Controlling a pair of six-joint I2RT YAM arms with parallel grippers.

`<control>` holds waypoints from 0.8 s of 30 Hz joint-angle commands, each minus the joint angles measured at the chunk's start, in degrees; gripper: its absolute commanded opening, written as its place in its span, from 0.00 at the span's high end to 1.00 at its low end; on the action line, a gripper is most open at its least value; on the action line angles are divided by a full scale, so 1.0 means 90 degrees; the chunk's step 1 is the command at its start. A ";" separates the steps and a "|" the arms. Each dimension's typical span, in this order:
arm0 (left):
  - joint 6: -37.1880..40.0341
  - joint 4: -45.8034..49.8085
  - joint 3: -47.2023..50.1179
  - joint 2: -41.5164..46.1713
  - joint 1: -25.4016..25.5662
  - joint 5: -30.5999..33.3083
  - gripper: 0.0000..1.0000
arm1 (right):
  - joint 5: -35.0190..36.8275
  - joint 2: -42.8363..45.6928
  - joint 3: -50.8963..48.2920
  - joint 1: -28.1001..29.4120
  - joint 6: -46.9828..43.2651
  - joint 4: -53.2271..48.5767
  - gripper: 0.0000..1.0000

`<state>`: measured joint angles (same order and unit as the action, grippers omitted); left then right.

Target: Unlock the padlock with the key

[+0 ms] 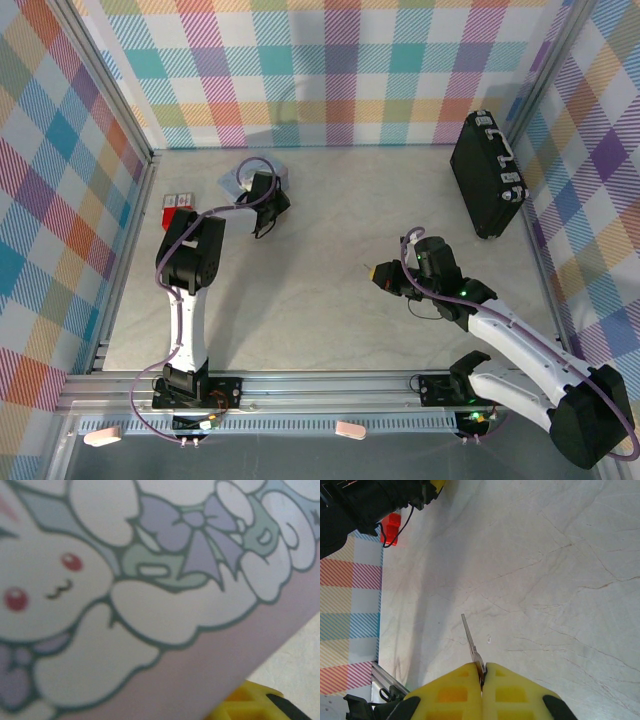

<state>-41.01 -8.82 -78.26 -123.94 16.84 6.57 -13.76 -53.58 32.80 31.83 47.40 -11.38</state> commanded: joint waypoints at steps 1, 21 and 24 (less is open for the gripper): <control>-0.0306 -0.0218 -0.0172 -0.0371 -0.0191 0.0003 0.69 | -0.0112 -0.0004 0.0145 0.0026 -0.0051 0.0146 1.00; 0.0868 0.0305 0.0558 0.0507 -0.0055 -0.0908 0.97 | 0.0094 -0.0754 0.0191 0.0028 0.0424 -0.0124 1.00; 0.1272 0.0481 0.0788 0.0754 0.0153 -0.1311 0.97 | 0.0120 -0.1024 0.0265 0.0027 0.0454 -0.0144 1.00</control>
<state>-35.05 -9.04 -73.38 -120.51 16.47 0.30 -12.86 -61.49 32.91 31.83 50.22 -12.14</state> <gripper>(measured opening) 0.143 0.051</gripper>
